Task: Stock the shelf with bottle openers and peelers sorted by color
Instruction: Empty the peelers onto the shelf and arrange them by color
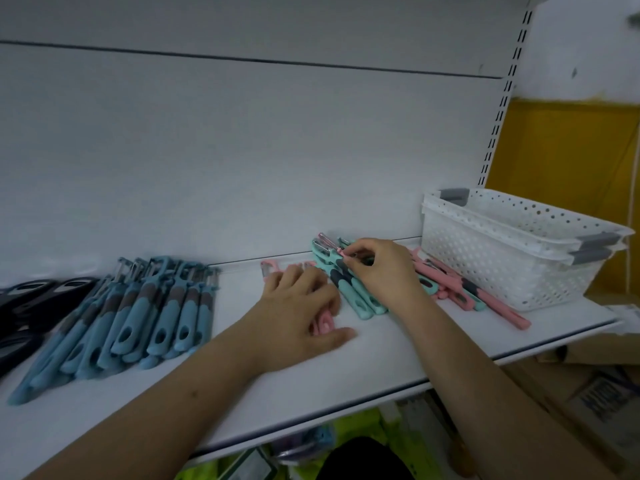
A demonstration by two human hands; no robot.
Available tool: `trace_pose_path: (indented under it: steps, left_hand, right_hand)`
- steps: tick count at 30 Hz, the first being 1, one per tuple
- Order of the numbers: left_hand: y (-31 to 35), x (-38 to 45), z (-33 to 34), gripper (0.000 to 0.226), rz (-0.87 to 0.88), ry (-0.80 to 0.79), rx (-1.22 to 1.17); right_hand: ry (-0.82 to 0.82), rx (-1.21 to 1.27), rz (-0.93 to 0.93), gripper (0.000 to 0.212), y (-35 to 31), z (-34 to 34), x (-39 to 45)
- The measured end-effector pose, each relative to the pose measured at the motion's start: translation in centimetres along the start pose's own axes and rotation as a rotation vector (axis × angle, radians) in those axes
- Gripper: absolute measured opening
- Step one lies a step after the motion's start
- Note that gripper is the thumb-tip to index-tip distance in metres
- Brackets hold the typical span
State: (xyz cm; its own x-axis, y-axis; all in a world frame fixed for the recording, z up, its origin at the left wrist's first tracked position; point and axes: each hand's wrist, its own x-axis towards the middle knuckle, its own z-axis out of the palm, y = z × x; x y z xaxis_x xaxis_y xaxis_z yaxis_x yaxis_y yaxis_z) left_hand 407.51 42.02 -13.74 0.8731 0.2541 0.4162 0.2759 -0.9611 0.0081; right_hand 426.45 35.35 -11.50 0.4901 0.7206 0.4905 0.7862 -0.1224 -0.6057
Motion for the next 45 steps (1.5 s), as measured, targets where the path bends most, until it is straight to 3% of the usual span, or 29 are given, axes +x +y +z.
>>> trace_pose_path:
  steps: [1, 3, 5, 8, 11, 13, 20, 23, 28, 33, 35, 37, 39, 41, 45]
  left_hand:
    - [-0.3, 0.1, 0.1, 0.047, -0.034, 0.011, -0.029]
    - [-0.9, 0.2, 0.3, 0.049, -0.102, 0.049, -0.109]
    - [-1.0, 0.3, 0.4, 0.047, -0.157, 0.051, -0.089]
    - [-0.9, 0.3, 0.3, 0.045, -0.219, 0.066, 0.06]
    - [-1.4, -0.1, 0.1, 0.044, -0.28, 0.047, 0.037]
    - [-1.5, -0.3, -0.1, 0.05, -0.262, 0.048, -0.033]
    - [-0.9, -0.5, -0.3, 0.053, -0.022, -0.007, -0.119]
    - [-0.9, -0.5, -0.4, 0.058, -0.063, -0.039, -0.123]
    - [-0.8, -0.5, -0.4, 0.056, -0.075, -0.057, -0.129]
    - [-0.9, -0.4, -0.6, 0.061, -0.12, -0.049, -0.077]
    - [-1.0, -0.4, -0.5, 0.071, -0.166, -0.068, -0.027]
    - [-1.0, -0.4, -0.6, 0.08, -0.231, -0.096, 0.018]
    - [-0.7, -0.4, -0.6, 0.084, -0.281, -0.111, 0.083]
    - [-0.5, -0.7, -0.7, 0.086, -0.326, -0.13, 0.135]
    - [-0.4, -1.1, -1.2, 0.071, -0.429, -0.225, 0.076]
  right_hand:
    - [0.08, -0.05, -0.037, 0.012, -0.2, -0.1, -0.1]
    - [0.404, -0.204, -0.084, 0.014, -0.3, -0.6, -0.3]
    - [0.58, -0.336, 0.022, 0.016, -0.2, -1.4, -0.6]
    - [0.278, -0.501, 0.278, 0.03, 1.2, -1.3, -0.7]
    - [0.085, -0.599, 0.304, 0.052, 1.9, -1.0, -0.7]
    - [0.094, -0.596, 0.271, 0.059, 1.7, -1.0, -0.7]
    - [0.149, -0.652, 0.243, 0.048, 0.3, -0.9, -1.0]
    - [0.053, -0.682, 0.26, 0.042, 0.1, -1.2, -0.8]
    - [-0.079, -0.532, 0.33, 0.014, 1.2, -2.2, 1.2]
    - [0.231, -0.488, 0.1, 0.017, -0.4, -4.1, 1.3]
    - [0.114, -0.405, -0.015, 0.017, -1.7, -3.9, 0.7]
    - [-0.142, -0.377, -0.011, 0.026, -3.1, -3.1, -0.1]
    - [-0.323, -0.54, -0.002, 0.037, -4.0, -2.0, -0.3]
    - [-0.391, -0.69, 0.023, 0.035, -4.7, -1.5, -0.3]
    - [-0.372, -0.674, 0.085, 0.023, -5.2, -1.6, 0.1]
